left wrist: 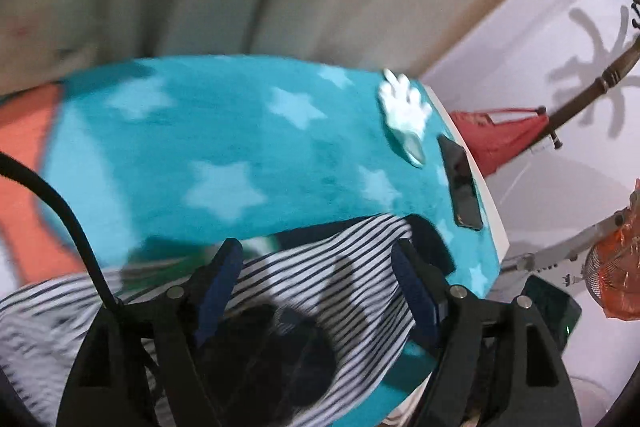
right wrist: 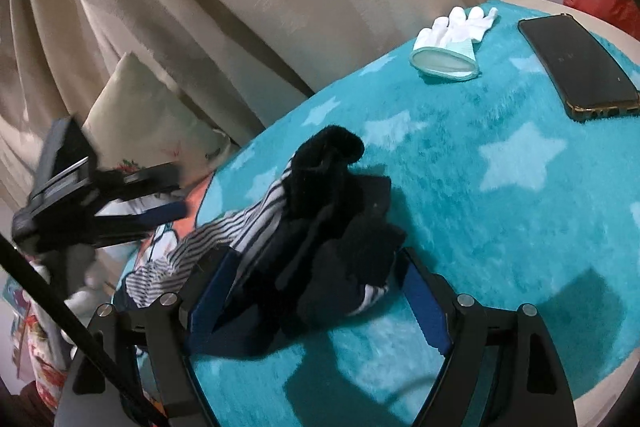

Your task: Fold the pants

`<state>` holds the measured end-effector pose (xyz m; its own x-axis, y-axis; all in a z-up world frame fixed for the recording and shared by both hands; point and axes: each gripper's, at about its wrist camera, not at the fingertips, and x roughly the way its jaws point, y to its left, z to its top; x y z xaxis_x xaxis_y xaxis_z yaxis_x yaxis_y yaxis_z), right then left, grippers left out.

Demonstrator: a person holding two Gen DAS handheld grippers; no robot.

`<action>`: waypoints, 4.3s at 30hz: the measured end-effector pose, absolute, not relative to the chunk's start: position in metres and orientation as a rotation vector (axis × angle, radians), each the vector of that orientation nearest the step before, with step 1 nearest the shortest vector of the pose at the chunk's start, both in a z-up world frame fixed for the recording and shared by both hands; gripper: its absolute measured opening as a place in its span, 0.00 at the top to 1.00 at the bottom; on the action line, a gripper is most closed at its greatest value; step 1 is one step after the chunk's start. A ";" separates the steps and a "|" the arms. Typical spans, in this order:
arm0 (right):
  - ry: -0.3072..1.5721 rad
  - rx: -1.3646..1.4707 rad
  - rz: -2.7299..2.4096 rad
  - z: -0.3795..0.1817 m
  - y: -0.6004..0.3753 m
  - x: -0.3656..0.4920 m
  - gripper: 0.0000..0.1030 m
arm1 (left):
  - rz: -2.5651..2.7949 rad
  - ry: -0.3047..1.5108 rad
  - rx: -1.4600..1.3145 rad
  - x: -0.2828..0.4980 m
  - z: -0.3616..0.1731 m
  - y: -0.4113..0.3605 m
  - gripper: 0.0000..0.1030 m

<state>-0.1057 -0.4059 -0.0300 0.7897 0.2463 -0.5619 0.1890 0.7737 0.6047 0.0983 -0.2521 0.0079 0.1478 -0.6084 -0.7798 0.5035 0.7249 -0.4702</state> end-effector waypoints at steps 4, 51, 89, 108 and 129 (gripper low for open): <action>0.654 0.720 0.041 -0.028 -0.407 -0.104 0.17 | -0.853 1.215 -0.084 0.106 -0.006 -0.294 0.27; 0.838 0.419 0.355 -0.004 -0.244 -0.006 0.62 | -0.353 0.886 -0.469 0.010 0.019 0.048 0.50; 0.730 0.067 0.511 0.011 -0.061 -0.012 0.88 | -0.513 1.041 -0.515 0.061 0.005 0.064 0.67; 0.690 0.504 0.089 0.011 -0.287 -0.088 0.64 | -0.781 0.995 -0.413 0.033 0.049 -0.096 0.45; 0.760 0.446 0.339 0.028 -0.221 -0.017 0.58 | -0.387 0.972 -0.479 0.005 0.005 0.020 0.41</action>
<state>-0.0172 -0.2213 0.0283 0.6788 0.4480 -0.5818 -0.1338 0.8546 0.5018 0.0053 0.0204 0.0051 0.5107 -0.5151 -0.6884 0.0991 0.8306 -0.5480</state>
